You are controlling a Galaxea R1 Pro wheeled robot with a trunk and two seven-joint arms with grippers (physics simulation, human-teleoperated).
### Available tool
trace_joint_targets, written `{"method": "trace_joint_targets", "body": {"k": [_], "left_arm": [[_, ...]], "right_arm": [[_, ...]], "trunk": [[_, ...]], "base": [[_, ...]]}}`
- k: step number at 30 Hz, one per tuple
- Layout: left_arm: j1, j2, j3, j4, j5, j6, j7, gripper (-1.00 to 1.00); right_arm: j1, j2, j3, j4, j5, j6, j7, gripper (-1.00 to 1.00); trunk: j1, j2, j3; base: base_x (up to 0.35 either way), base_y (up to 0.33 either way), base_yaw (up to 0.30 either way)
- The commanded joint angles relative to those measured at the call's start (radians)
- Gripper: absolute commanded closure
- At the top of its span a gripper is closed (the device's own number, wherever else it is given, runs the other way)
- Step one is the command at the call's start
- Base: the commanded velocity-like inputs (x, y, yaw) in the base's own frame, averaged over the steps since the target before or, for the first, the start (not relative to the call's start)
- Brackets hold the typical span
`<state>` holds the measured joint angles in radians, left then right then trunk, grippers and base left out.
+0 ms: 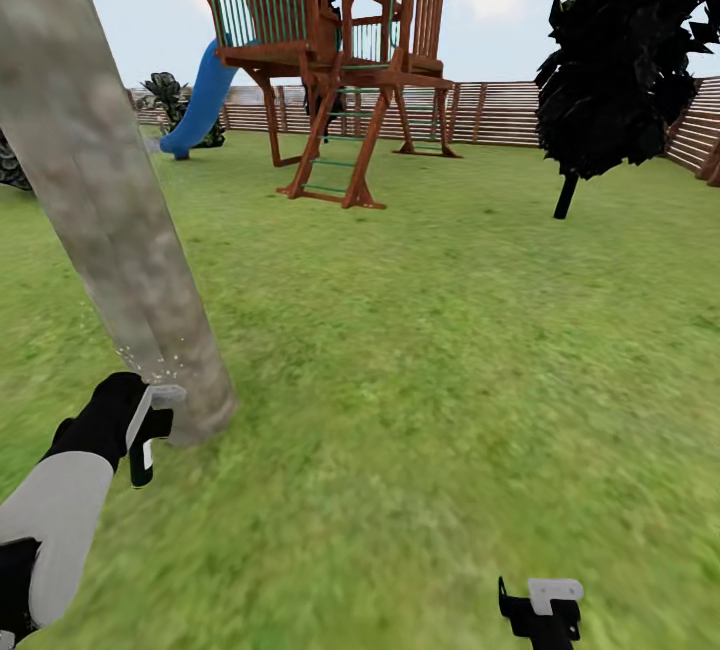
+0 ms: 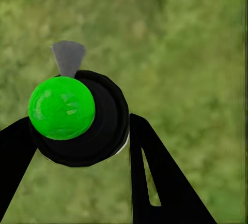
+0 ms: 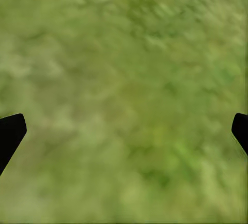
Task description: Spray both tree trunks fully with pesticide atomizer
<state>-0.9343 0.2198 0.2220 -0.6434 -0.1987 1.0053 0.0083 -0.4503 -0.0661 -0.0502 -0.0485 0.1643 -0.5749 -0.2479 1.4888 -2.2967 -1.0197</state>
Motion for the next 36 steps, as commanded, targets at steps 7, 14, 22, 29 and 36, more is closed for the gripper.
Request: {"method": "trace_joint_targets", "body": {"k": [7,14,22,29,36], "left_arm": [[-0.063,0.018,0.004,0.001,-0.007,0.009,0.001,1.0],[-0.05,0.039,0.002,0.001,-0.005,0.004,0.001,1.0],[-0.049,0.03,0.001,-0.001,-0.004,0.002,0.003,1.0],[-0.049,0.031,-0.002,-0.021,-0.004,0.002,0.002,1.0],[-0.048,0.03,0.0,-0.006,-0.002,0.002,0.002,1.0]], "right_arm": [[-0.001,0.0,-0.005,0.001,0.011,-0.002,-0.006,-1.0],[-0.001,0.001,-0.005,0.001,0.011,-0.002,-0.005,-1.0],[-0.001,0.001,-0.005,0.001,0.011,-0.002,-0.005,-1.0],[-0.001,0.001,-0.005,0.001,0.011,-0.002,-0.005,-1.0],[-0.001,0.003,-0.005,0.001,0.011,-0.002,-0.005,-1.0]], "trunk": [[0.0,0.0,-0.001],[0.0,0.0,-0.001],[0.0,0.0,-0.001],[0.0,0.0,-0.001],[0.0,0.0,-0.001]], "base": [[0.012,-0.006,0.078],[0.0,0.0,0.262],[0.175,-0.166,0.016],[0.067,-0.257,0.003],[0.16,-0.228,0.239]]}}
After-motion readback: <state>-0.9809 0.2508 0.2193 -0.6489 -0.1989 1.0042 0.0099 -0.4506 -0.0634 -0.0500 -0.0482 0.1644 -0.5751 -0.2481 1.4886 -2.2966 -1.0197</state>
